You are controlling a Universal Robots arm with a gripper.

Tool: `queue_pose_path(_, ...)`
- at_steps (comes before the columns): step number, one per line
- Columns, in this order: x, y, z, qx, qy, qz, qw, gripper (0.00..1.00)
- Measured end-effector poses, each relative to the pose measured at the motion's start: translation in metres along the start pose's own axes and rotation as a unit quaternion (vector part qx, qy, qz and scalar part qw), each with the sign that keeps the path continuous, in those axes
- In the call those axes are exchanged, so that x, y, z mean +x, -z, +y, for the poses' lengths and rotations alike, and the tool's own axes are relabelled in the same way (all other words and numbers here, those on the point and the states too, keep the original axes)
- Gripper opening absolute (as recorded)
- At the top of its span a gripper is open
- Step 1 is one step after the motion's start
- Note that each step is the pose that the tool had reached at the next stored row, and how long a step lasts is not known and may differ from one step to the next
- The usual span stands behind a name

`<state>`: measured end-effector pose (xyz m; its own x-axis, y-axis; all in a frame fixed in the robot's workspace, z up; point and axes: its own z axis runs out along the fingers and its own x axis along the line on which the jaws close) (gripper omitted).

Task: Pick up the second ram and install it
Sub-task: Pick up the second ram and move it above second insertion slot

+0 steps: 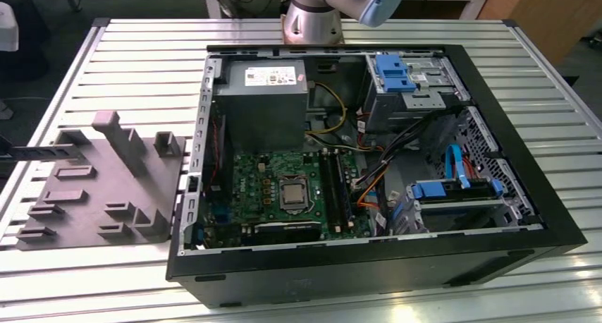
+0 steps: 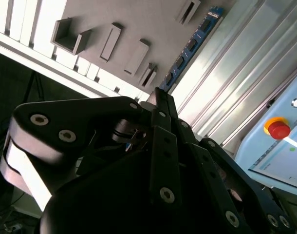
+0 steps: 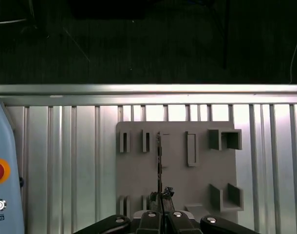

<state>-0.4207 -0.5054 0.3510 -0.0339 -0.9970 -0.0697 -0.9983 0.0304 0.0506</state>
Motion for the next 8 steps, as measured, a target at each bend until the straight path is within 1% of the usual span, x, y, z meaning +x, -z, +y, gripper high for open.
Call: queue_pose_path(8,-0.0012,0.0175,0.0009,0.0000,0.000,-0.0001,1.0000,0.12)
